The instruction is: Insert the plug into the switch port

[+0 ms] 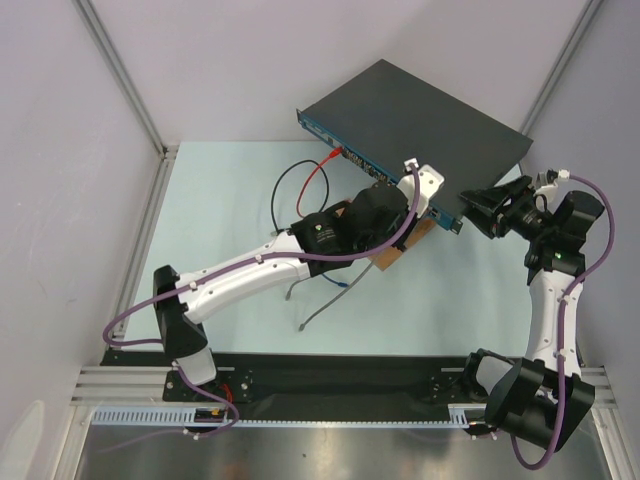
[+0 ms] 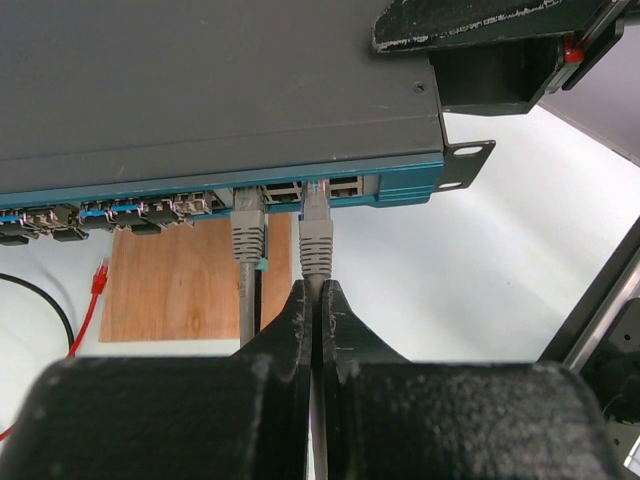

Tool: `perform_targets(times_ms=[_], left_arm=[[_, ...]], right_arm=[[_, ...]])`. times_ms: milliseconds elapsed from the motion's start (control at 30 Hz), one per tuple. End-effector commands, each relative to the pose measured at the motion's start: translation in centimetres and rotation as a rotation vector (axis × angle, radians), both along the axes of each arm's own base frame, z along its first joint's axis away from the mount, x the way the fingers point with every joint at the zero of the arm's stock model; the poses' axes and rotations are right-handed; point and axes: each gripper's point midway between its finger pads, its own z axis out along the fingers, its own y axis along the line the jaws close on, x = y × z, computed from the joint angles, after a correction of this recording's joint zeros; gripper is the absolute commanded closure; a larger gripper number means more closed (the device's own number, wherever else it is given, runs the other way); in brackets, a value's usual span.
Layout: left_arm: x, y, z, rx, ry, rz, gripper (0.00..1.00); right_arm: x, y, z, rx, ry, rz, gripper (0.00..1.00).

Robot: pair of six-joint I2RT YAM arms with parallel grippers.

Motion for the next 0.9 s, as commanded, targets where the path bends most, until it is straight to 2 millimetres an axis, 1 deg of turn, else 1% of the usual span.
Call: perform_targets(times_ms=[0, 167, 200, 333, 567, 867], left_arm=[[0.5, -0.6, 1.6, -0.044, -0.043, 0.01, 1.0], [0.7, -0.7, 1.0, -0.031, -0.041, 0.012, 1.0], [0.7, -0.6, 1.1, -0.031, -0.041, 0.015, 1.0], [1.2, -0.5, 0.9, -0.025, -0.047, 0.028, 1.0], [1.6, 0.1, 0.4, -0.002, -0.042, 0.037, 1.0], [1.3, 0.6, 0.3, 0.016, -0.04, 0.028, 1.0]], right_arm=[[-0.2, 0.6, 1.1, -0.015, -0.059, 0.032, 0.36], [-0.2, 0.6, 1.2, -0.014, -0.059, 0.036, 0.41], [-0.3, 0.7, 1.2, -0.012, -0.057, 0.039, 0.45], [-0.3, 0.7, 1.1, -0.01, -0.054, 0.041, 0.51], [-0.2, 0.7, 1.1, -0.01, -0.054, 0.042, 0.56], [-0.3, 0.7, 0.9, -0.011, -0.052, 0.039, 0.59]])
